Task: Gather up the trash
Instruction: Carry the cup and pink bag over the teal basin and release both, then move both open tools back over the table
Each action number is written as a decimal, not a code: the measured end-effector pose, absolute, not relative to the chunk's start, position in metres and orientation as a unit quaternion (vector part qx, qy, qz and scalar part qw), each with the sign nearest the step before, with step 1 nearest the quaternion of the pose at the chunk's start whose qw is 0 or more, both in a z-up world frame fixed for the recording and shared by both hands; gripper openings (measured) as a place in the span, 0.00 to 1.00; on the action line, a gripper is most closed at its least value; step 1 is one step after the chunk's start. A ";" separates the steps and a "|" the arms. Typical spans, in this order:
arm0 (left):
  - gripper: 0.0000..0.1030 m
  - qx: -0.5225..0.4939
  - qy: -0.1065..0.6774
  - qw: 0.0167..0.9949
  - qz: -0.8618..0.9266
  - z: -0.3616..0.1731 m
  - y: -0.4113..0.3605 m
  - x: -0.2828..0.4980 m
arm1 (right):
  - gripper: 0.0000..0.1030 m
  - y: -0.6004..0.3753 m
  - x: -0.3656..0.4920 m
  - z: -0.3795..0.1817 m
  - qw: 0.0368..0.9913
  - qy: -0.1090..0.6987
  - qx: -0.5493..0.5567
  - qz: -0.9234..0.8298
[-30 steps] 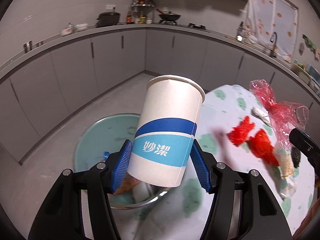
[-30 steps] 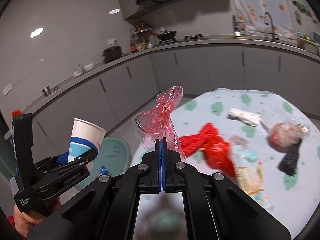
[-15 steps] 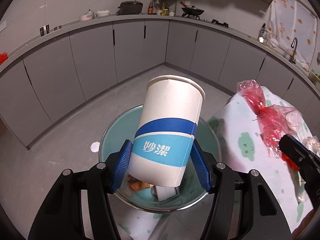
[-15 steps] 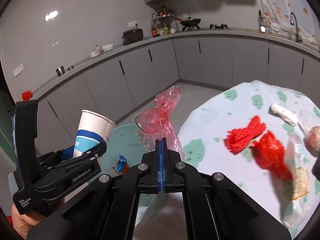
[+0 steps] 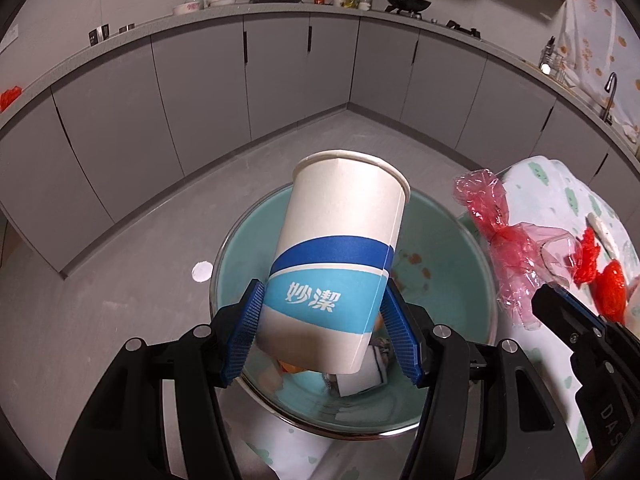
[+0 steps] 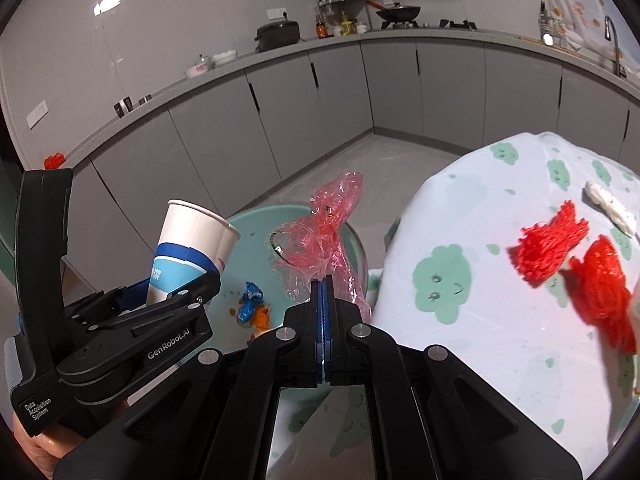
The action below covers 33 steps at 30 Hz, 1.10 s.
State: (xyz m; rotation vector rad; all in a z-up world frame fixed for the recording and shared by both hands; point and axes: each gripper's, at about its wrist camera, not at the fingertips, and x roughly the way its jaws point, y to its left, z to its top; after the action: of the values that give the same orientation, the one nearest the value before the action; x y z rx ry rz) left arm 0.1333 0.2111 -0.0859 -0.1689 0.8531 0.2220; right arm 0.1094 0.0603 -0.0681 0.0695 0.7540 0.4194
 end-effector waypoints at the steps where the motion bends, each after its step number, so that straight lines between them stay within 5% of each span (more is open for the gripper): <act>1: 0.57 -0.082 0.414 0.900 0.108 -0.087 0.211 0.134 | 0.02 0.062 0.110 -0.070 0.907 0.367 0.033 0.203; 17: 0.58 -0.078 0.447 0.884 0.111 -0.111 0.216 0.144 | 0.03 0.073 0.126 -0.102 0.892 0.400 0.028 0.208; 22: 0.60 -0.074 0.449 0.883 0.117 -0.112 0.216 0.144 | 0.18 0.068 0.127 -0.103 0.889 0.402 0.044 0.214; 25: 0.75 -0.068 0.443 0.885 0.124 -0.107 0.213 0.141 | 0.20 0.061 0.122 -0.096 0.892 0.393 0.049 0.217; 28: 0.77 -0.051 0.431 0.891 0.134 -0.098 0.208 0.137 | 0.22 0.050 0.117 -0.086 0.898 0.381 0.062 0.213; 33: 0.87 -0.040 0.410 0.900 0.140 -0.082 0.197 0.130 | 0.42 0.029 0.101 -0.067 0.913 0.352 0.069 0.196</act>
State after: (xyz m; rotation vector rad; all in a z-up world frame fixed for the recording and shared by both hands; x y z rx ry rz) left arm 0.1303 0.1970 -0.0823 -0.0822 0.8486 0.2900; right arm 0.1008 0.0289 -0.0667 0.1428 0.7244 0.4037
